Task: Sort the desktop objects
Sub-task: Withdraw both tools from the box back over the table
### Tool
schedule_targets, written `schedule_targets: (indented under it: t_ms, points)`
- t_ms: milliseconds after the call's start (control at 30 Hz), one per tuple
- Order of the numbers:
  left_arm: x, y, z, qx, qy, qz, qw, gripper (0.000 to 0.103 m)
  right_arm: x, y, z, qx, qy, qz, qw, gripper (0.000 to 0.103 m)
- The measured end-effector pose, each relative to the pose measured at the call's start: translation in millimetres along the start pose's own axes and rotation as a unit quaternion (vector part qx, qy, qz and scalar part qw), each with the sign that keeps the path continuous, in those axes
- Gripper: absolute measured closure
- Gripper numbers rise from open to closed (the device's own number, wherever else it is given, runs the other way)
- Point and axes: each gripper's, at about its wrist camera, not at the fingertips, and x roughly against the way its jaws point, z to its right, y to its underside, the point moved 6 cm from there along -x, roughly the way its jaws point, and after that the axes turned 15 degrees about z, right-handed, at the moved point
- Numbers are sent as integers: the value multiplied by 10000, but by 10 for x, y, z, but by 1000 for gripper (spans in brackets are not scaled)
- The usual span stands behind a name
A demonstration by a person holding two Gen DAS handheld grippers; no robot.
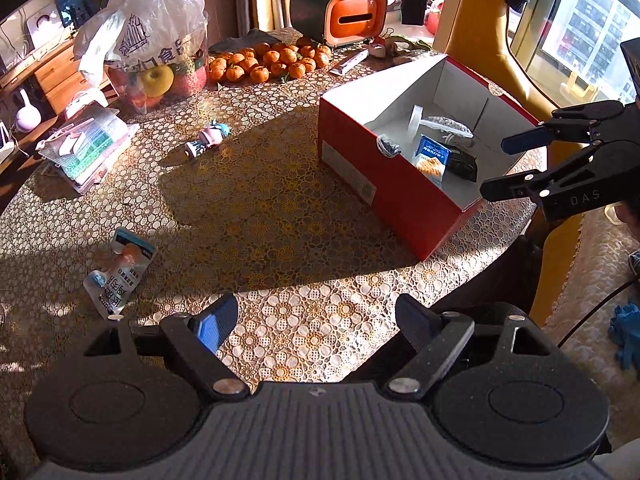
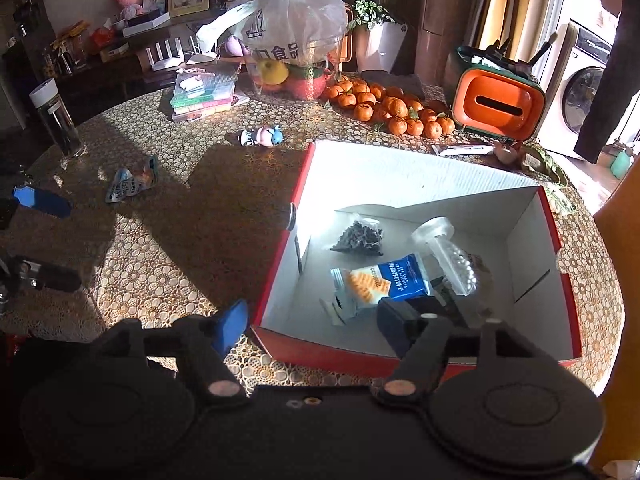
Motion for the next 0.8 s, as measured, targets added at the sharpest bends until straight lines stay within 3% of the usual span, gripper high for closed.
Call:
schedule_targets:
  t_ms: [433,700,800]
  points:
    - [556,484,-687,375,-407,90,9984,17,2,-192,-847,406,-370,94,9984,23]
    - [814,775,-1114,653,-662,193,9955,2,-112,-241,-1427,660,-702,73,9953,15]
    - [857,901,-1283,819,-700,196,9940,2,-163,-254,-1630,709,-814,58,9941,14]
